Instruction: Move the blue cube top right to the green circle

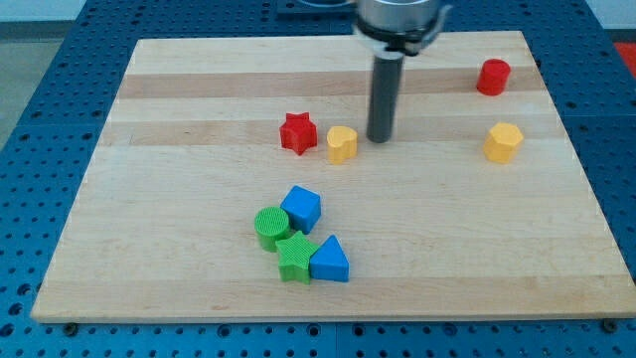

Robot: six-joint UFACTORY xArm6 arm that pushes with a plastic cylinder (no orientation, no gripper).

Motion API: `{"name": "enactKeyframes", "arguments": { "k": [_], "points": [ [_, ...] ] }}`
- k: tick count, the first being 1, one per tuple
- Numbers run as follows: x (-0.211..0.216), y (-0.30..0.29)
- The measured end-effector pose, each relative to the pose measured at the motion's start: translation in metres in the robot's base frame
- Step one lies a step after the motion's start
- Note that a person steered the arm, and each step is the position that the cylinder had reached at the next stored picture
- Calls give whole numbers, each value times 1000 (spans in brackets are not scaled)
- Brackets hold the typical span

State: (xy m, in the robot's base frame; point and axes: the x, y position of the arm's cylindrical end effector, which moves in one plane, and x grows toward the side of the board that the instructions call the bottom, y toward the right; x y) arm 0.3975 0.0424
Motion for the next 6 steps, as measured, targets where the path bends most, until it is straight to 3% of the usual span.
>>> {"name": "enactKeyframes", "arguments": {
  "k": [2, 3, 5, 6],
  "points": [
    [68, -18],
    [83, -46],
    [86, -114],
    [69, -96]
  ]
}}
